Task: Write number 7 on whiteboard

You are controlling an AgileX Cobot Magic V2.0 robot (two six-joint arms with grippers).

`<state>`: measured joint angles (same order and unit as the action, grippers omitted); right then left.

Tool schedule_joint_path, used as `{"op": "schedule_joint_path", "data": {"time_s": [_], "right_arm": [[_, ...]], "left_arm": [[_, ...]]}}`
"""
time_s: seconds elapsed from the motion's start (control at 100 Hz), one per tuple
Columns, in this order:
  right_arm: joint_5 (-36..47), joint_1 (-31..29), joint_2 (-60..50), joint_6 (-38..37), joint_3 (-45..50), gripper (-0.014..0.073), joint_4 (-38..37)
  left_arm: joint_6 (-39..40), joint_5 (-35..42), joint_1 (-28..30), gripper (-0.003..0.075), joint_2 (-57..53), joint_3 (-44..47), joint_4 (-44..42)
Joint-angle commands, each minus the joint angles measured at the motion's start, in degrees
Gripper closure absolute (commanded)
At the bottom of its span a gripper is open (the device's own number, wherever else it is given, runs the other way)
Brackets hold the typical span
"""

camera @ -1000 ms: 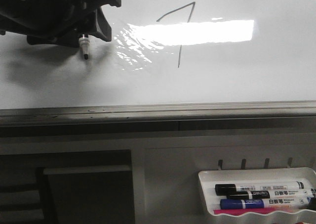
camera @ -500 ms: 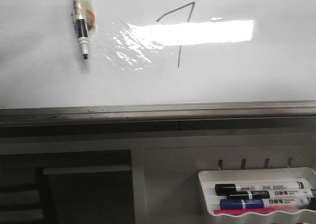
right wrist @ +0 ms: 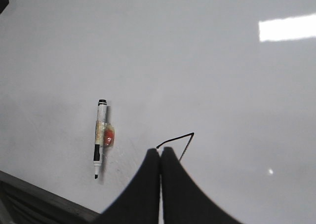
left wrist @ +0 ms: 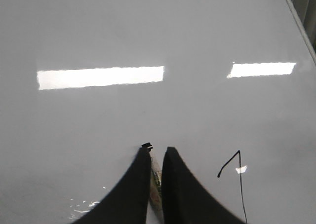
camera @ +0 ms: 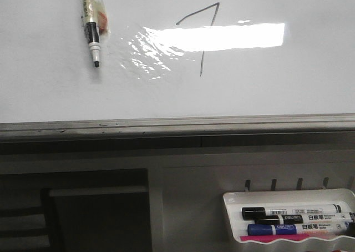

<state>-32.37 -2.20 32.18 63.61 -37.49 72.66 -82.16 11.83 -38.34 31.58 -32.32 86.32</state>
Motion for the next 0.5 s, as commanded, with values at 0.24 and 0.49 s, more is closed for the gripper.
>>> {"op": "schedule_joint_path", "data": {"time_s": [0.24,0.49], "right_arm": [[7.0,-0.3,-22.0,2.8,17.0,0.0657,0.9],[7.0,-0.3,-30.2,2.8,25.3,0.0657,0.3]], "left_arm": [[-0.2,-4.6,0.0,0.0741,-15.5,11.5,-3.5],[-0.2,-4.9,0.0,0.0741,-26.6,17.8,-3.3]]}}
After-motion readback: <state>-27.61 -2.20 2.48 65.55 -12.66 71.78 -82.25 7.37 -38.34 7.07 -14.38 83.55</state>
